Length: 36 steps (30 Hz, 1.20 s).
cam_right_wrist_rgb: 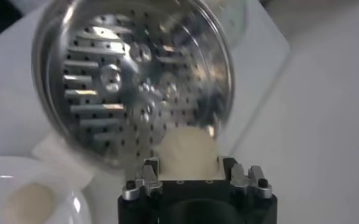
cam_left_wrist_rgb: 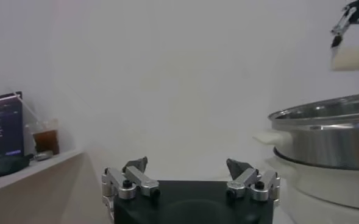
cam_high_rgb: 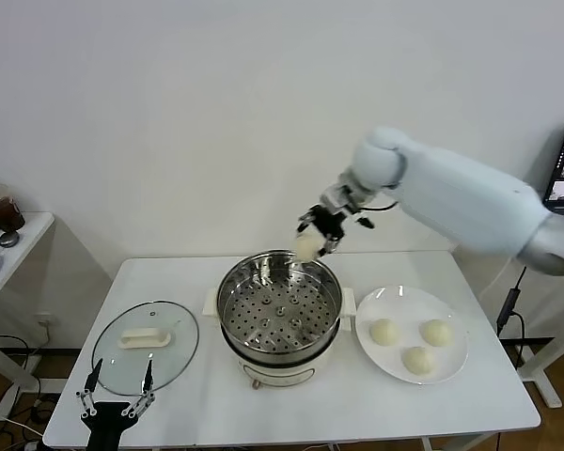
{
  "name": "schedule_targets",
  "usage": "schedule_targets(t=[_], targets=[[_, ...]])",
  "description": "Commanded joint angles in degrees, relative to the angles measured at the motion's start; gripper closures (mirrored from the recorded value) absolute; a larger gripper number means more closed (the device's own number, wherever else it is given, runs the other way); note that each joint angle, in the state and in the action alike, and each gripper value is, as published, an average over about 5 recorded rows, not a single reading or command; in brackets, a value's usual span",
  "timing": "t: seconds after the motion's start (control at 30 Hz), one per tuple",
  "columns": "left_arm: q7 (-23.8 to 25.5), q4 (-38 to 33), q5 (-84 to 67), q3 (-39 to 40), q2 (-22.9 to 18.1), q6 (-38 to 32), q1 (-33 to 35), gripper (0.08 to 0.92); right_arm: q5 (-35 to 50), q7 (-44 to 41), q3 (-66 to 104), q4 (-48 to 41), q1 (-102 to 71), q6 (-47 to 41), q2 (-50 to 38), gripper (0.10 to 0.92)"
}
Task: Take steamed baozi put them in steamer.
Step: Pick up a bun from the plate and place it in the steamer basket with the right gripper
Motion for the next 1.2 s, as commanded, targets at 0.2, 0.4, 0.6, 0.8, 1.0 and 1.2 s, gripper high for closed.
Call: schedule_targets(t=[0.2, 0.4, 0.6, 0.8, 1.0, 1.2], targets=[[0.0, -0.1, 0.1, -0.7, -0.3, 0.0, 0.1, 0.177, -14.1, 3.2, -7.7, -1.1, -2.1, 19.3, 11.0, 0.423], [0.0, 0.1, 0.2, -1.0, -0.6, -0.1, 0.0, 0.177, -25.1, 6.8, -3.8, -8.4, -7.1, 24.2, 12.0, 0.420], [0.0, 0.3, 0.2, -1.3, -0.7, -0.2, 0.0, 0.177, -30.7, 8.4, -1.3, -12.7, -8.6, 26.6, 13.1, 0.415], [0.0, 0.4, 0.2, -1.2, -0.8, -0.3, -0.3, 0.177, -33.0, 10.1, -0.3, -14.8, -9.4, 27.9, 13.8, 0.413], [0.0, 0.3, 0.2, -1.2, -0.7, -0.4, -0.2, 0.177, -35.4, 12.6, 1.7, -17.8, -10.9, 29.7, 14.6, 0.403], [0.0, 0.2, 0.2, -1.2, -0.7, -0.4, -0.2, 0.177, -29.3, 13.3, 1.3, -15.0, -9.9, 28.9, 13.3, 0.289]])
